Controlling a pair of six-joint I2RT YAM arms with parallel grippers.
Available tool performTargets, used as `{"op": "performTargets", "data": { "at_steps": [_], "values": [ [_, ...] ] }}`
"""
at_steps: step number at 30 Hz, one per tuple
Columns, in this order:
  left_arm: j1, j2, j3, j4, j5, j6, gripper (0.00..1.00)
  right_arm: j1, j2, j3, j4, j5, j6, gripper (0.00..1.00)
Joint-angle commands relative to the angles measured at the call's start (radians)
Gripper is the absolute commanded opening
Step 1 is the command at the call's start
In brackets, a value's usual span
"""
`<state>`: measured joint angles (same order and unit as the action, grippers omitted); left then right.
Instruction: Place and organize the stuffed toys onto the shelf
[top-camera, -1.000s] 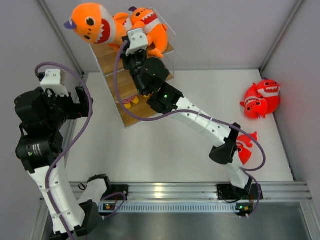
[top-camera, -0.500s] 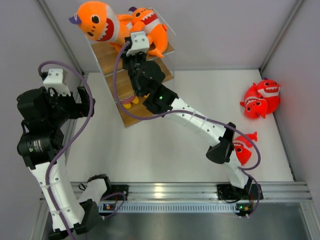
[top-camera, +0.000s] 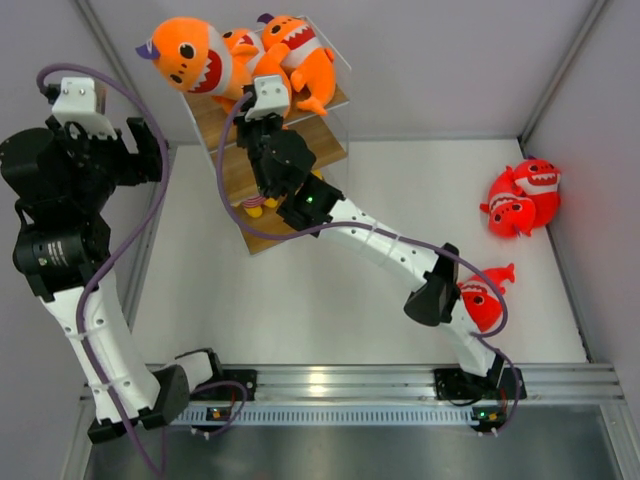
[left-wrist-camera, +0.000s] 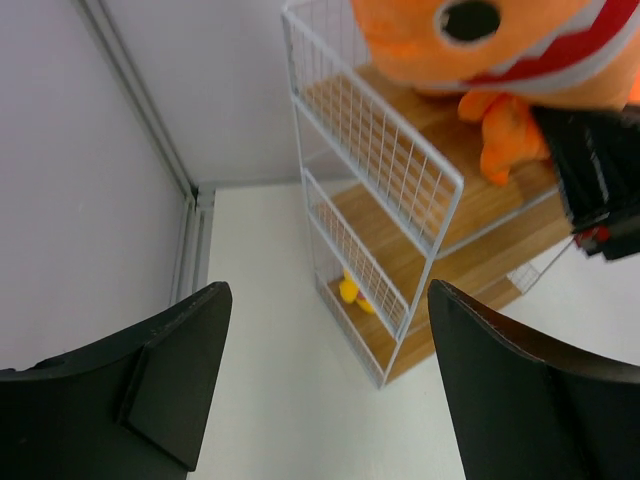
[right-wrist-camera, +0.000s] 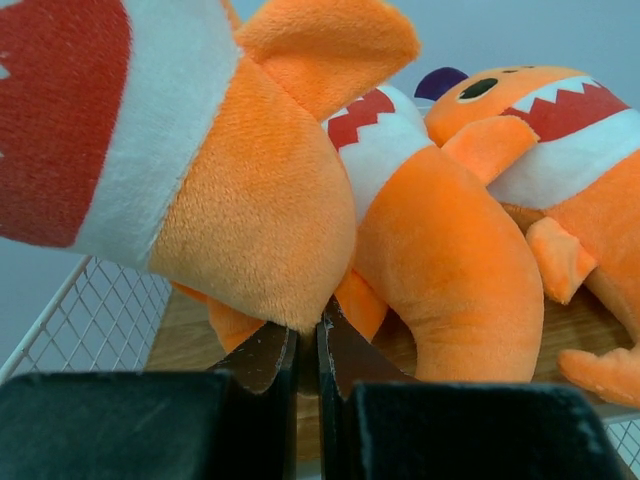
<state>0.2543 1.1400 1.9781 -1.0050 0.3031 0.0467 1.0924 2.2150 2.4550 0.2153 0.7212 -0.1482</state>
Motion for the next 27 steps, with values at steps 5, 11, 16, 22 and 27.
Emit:
{"op": "performTargets", "data": {
  "at_steps": [5,11,16,22,27],
  "values": [
    [0.0,0.197,0.227,0.166,0.233,-0.073,0.85,0.009,-0.029,-0.005,0.027,-0.019,0.032,0.03],
    [-0.001,0.326,0.332,0.266,0.205,-0.182,0.85,0.012,-0.035,-0.01,0.01,-0.04,0.042,0.07],
    [-0.015,0.4,0.352,0.319,0.148,-0.229,0.85,0.017,-0.043,-0.013,0.006,-0.054,0.039,0.12],
    [-0.053,0.492,0.383,0.336,0.038,-0.234,0.88,0.026,-0.057,-0.034,0.015,-0.085,0.035,0.27],
    [-0.085,0.512,0.366,0.336,-0.004,-0.222,0.88,0.035,-0.07,-0.044,0.016,-0.123,0.024,0.56]
  ]
}}
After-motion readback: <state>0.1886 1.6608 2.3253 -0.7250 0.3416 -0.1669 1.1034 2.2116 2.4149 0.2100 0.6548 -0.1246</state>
